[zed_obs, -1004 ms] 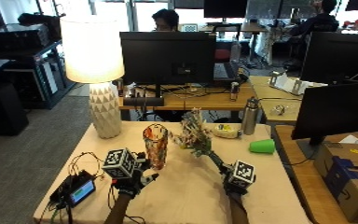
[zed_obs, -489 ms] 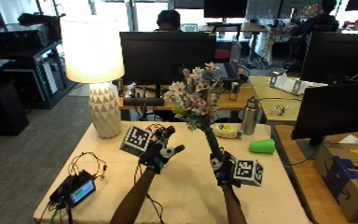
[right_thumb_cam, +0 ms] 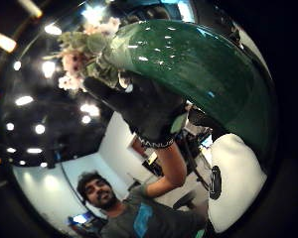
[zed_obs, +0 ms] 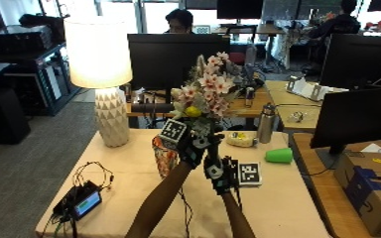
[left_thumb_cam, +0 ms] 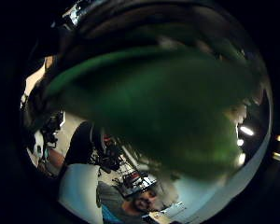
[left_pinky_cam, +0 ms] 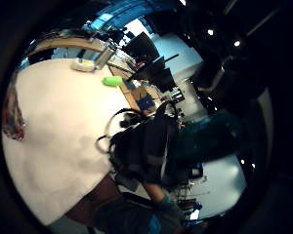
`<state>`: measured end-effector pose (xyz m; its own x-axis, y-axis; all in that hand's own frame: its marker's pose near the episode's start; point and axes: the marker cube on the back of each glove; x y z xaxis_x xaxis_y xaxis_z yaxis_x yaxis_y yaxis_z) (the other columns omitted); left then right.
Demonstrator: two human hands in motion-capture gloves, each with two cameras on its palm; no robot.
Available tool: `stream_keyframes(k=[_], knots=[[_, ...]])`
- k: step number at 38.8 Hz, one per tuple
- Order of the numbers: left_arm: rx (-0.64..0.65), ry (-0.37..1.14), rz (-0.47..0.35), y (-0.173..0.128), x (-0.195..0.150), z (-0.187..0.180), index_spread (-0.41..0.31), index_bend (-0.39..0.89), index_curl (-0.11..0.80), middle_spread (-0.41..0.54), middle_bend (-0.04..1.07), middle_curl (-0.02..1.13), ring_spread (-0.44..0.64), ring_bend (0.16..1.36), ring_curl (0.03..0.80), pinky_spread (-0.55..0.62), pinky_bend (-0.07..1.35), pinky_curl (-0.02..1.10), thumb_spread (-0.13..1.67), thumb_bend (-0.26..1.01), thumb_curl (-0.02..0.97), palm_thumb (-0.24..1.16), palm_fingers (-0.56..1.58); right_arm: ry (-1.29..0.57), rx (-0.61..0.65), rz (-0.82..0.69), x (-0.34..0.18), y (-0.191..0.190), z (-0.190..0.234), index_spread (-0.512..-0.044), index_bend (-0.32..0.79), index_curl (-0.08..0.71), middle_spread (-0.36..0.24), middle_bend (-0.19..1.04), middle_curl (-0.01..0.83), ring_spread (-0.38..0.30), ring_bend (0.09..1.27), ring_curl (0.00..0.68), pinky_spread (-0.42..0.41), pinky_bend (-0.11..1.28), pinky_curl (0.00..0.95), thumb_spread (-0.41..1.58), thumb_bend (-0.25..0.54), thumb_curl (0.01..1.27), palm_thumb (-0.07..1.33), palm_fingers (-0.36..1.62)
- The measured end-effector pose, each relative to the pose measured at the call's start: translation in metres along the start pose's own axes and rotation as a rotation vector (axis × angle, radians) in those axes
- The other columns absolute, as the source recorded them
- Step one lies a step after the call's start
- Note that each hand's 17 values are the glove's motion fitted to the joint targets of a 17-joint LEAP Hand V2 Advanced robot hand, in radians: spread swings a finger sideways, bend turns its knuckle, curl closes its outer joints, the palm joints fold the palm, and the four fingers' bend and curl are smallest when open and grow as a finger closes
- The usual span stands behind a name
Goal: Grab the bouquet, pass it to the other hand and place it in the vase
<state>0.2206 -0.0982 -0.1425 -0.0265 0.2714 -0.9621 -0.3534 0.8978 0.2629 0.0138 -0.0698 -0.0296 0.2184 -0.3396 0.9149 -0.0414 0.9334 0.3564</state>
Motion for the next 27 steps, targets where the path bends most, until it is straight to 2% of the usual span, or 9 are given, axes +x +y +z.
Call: stream_keyframes(k=[6,9,10,12,16,21,25,27], knots=[[0.004,0.002,0.015,-0.01,0.004,0.006,-0.163,0.22,0.338,-0.153,0.2,0.36,-0.06,0.61,0.285,0.1,0.38,0.32,0.89,0.01,0.417,0.67,0.88,-0.067,-0.061,-0.025,0.001,0.002,0.008,-0.265,0.17,0.436,-0.189,0.64,0.577,-0.196,0.91,0.522,-0.294,0.69,0.462,0.41,-0.026,0.75,1.0,1.33],[0.024,-0.015,0.01,-0.012,0.005,0.007,-0.197,0.18,0.343,-0.2,0.19,0.36,-0.14,0.59,0.289,-0.03,0.42,0.33,0.87,0.01,0.433,0.73,1.04,-0.037,-0.068,-0.055,0.006,0.0,0.006,-0.265,0.17,0.443,-0.188,0.64,0.578,-0.197,0.91,0.522,-0.294,0.69,0.462,0.41,-0.027,0.75,1.0,1.33],[0.03,-0.019,0.008,-0.012,0.006,0.007,-0.208,0.14,0.334,-0.222,0.19,0.37,-0.18,0.59,0.295,-0.1,0.48,0.35,0.86,0.02,0.443,0.74,1.13,-0.017,-0.07,-0.069,0.008,0.0,0.006,-0.265,0.17,0.444,-0.188,0.64,0.58,-0.197,0.91,0.522,-0.294,0.69,0.462,0.41,-0.027,0.76,1.0,1.33],[0.041,-0.017,0.008,-0.012,0.007,0.008,-0.221,0.12,0.332,-0.252,0.22,0.39,-0.22,0.6,0.313,-0.17,0.51,0.37,0.83,0.01,0.459,0.77,1.19,-0.003,-0.078,-0.089,0.011,-0.001,0.007,-0.266,0.17,0.45,-0.188,0.64,0.58,-0.197,0.91,0.522,-0.295,0.69,0.463,0.4,-0.029,0.76,0.99,1.33],[0.073,0.01,0.015,-0.011,0.009,0.008,-0.25,0.09,0.315,-0.311,0.41,0.46,-0.3,0.7,0.367,-0.28,0.52,0.39,0.73,-0.02,0.496,0.8,1.39,-0.025,-0.099,-0.075,0.014,-0.001,0.013,-0.268,0.17,0.459,-0.187,0.65,0.582,-0.197,0.91,0.522,-0.296,0.68,0.462,0.39,-0.026,0.77,0.99,1.33],[0.12,0.006,0.011,-0.016,0.014,-0.002,-0.277,0.18,0.345,-0.343,0.54,0.51,-0.33,0.76,0.407,-0.34,0.54,0.41,0.73,-0.03,0.507,0.77,1.44,-0.031,-0.148,0.007,0.007,-0.002,0.017,-0.264,0.17,0.468,-0.187,0.64,0.583,-0.197,0.91,0.523,-0.296,0.68,0.462,0.39,-0.026,0.77,1.0,1.32],[0.126,0.006,0.017,-0.025,0.027,-0.022,-0.297,0.24,0.384,-0.361,0.59,0.54,-0.35,0.79,0.43,-0.37,0.56,0.42,0.76,-0.03,0.51,0.77,1.44,0.11,-0.214,-0.068,0.009,-0.006,0.01,-0.265,0.13,0.46,-0.181,0.64,0.58,-0.201,0.9,0.516,-0.301,0.68,0.457,0.41,-0.039,0.77,0.97,1.28],[0.126,0.004,0.041,-0.032,0.039,-0.039,-0.303,0.25,0.399,-0.363,0.61,0.55,-0.35,0.8,0.437,-0.38,0.57,0.43,0.77,-0.03,0.512,0.76,1.43,0.194,-0.249,-0.092,0.014,-0.005,0.002,-0.27,0.06,0.43,-0.171,0.61,0.569,-0.202,0.88,0.506,-0.297,0.71,0.459,0.45,-0.041,0.77,0.96,1.19]])
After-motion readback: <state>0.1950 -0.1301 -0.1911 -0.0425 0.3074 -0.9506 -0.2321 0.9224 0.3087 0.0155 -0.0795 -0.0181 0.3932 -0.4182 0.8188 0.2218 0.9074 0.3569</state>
